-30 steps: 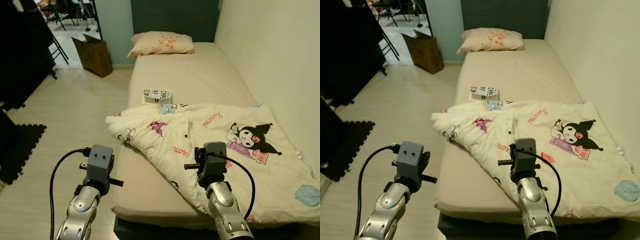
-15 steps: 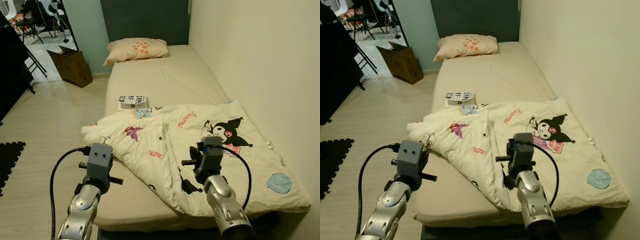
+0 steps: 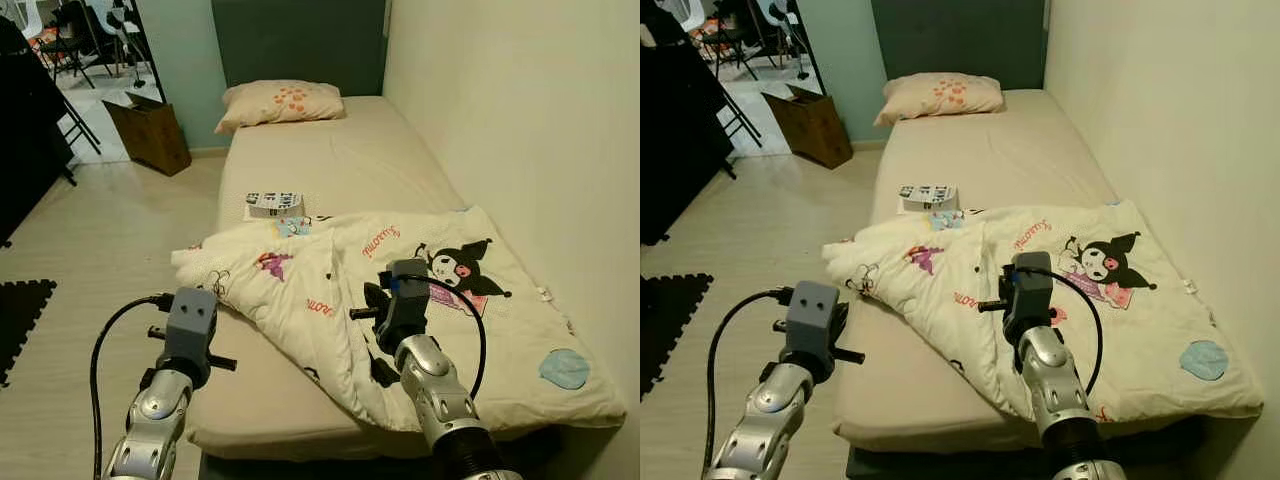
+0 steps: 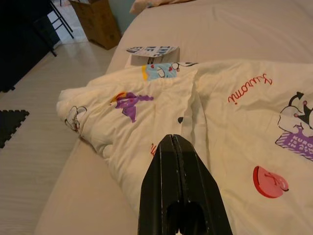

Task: Clean up the room

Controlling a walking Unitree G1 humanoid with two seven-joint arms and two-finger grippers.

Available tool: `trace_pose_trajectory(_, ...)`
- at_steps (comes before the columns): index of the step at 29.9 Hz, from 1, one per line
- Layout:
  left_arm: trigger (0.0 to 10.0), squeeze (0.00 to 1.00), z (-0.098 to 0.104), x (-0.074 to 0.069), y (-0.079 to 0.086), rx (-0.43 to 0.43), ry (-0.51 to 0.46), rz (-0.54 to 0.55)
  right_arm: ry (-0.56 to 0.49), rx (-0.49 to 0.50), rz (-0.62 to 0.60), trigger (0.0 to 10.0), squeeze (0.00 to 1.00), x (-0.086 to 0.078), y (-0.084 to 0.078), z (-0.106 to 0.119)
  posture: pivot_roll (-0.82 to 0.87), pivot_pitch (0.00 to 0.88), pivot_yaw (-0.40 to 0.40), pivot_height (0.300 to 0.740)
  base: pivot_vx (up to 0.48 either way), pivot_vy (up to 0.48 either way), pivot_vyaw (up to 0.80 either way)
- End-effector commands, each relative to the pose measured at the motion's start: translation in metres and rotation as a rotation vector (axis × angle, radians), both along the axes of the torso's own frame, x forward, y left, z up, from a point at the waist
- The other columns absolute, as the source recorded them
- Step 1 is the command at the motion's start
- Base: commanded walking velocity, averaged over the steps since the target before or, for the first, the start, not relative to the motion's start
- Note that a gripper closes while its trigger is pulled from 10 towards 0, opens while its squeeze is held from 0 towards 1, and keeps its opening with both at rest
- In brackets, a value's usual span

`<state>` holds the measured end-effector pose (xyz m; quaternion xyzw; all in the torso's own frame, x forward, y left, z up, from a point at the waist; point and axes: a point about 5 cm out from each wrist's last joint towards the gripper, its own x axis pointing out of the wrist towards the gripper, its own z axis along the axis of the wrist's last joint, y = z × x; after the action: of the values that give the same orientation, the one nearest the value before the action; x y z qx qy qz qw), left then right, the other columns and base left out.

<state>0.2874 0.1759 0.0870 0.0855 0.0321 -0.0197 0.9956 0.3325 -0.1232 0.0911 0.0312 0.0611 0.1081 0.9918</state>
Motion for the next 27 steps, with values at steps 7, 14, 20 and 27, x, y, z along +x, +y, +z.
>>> trace_pose_trajectory(7, 10.0, 0.00, -0.006, 0.000, 0.007, 0.025, 0.033, 0.019, 0.020, -0.007, 0.030, 10.0, 0.00, 0.001, 0.007, -0.004, -0.06, 0.103, 0.046, 0.670, 0.000, 0.000, 0.00)
trace_pose_trajectory(14, 10.0, 0.00, -0.005, 0.000, 0.008, 0.024, 0.033, 0.027, 0.030, -0.024, 0.047, 10.0, 0.00, 0.005, 0.009, -0.002, -0.07, 0.119, 0.037, 0.650, 0.000, 0.000, 0.00)
trace_pose_trajectory(20, 10.0, 0.00, -0.003, -0.002, 0.009, 0.034, 0.020, 0.029, 0.019, -0.046, 0.066, 10.0, 0.00, 0.011, 0.012, 0.005, -0.06, 0.177, 0.005, 0.645, 0.000, 0.000, 0.00)
trace_pose_trajectory(27, 10.0, 0.00, 0.009, 0.003, 0.022, 0.051, -0.023, 0.069, 0.001, -0.059, 0.092, 10.0, 0.00, 0.022, 0.014, 0.017, -0.06, 0.223, -0.021, 0.645, 0.000, 0.000, 0.00)
